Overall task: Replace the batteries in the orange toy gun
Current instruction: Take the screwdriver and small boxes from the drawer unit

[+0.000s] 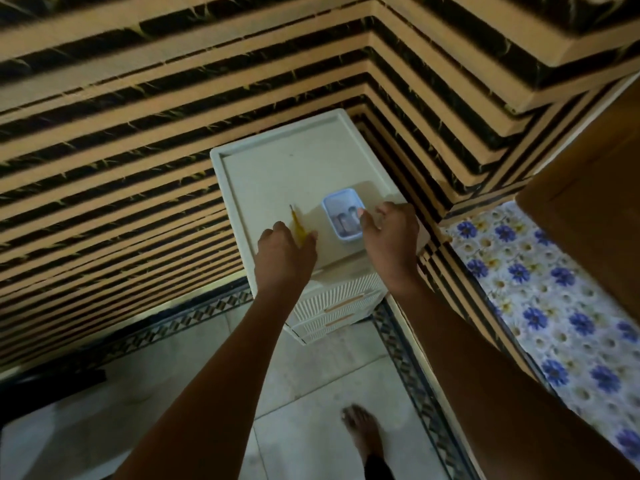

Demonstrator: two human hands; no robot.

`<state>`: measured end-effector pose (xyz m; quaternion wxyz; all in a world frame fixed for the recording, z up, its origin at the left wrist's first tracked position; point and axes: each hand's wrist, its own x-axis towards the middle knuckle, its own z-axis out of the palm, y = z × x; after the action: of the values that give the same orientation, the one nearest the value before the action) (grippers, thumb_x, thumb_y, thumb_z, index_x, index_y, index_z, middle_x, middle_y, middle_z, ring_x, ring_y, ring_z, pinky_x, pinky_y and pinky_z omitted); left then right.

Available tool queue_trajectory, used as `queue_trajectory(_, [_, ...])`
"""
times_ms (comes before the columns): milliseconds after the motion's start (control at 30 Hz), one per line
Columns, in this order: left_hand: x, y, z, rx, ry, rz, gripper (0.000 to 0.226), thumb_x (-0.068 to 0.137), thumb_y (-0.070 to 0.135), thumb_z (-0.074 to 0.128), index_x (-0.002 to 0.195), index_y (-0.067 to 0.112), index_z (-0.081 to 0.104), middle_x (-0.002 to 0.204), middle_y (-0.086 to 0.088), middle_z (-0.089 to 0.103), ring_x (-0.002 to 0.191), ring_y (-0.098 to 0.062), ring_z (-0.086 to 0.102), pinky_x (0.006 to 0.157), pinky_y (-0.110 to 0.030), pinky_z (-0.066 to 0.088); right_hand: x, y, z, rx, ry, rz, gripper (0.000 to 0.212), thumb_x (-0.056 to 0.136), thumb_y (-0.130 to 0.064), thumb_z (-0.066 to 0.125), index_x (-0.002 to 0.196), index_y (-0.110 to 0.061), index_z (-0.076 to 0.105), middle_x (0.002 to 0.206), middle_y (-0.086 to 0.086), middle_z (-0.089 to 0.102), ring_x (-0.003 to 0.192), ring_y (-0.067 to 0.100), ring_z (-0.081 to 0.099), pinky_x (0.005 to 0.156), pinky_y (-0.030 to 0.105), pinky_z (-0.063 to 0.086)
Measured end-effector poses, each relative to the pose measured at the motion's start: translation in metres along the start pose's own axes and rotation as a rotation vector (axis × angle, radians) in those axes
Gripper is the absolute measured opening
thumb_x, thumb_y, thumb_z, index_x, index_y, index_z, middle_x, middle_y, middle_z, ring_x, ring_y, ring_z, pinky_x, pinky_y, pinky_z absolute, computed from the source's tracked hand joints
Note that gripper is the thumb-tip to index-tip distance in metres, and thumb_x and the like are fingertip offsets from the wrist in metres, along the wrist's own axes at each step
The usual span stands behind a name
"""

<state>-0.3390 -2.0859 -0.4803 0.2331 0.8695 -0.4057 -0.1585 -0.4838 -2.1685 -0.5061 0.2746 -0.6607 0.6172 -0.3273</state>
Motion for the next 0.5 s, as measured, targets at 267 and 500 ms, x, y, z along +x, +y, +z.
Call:
queue_trajectory(267, [0.014, 0.012, -0.008, -0.092, -0.073, -0.232, 0.012, 0.091, 0.017, 0.067, 0.097, 0.007, 0.069, 0.086, -0.002, 0.064, 0.070, -0.013, 0.058, 0.061, -0.018, 0.042, 0.023, -0.004, -0.004, 0.028, -0.178, 0.151, 0.035, 0.090, -0.032, 0.075, 0.073, -0.005, 0.060, 0.073, 0.012, 0.066, 0.069, 0.025, 0.061, 0.059, 0.028, 0.037])
queue_trajectory(500, [-0.034, 0.008, -0.038, -0.403, -0.027, -0.271, 0.013, 0.094, 0.024, 0.073, 0.098, 0.011, 0.073, 0.075, 0.007, 0.068, 0.066, -0.009, 0.068, 0.061, -0.024, 0.055, 0.001, -0.025, -0.032, 0.141, -0.324, 0.194, 0.028, 0.089, -0.026, 0.076, 0.077, -0.006, 0.060, 0.069, 0.002, 0.062, 0.069, 0.020, 0.061, 0.056, 0.025, 0.039])
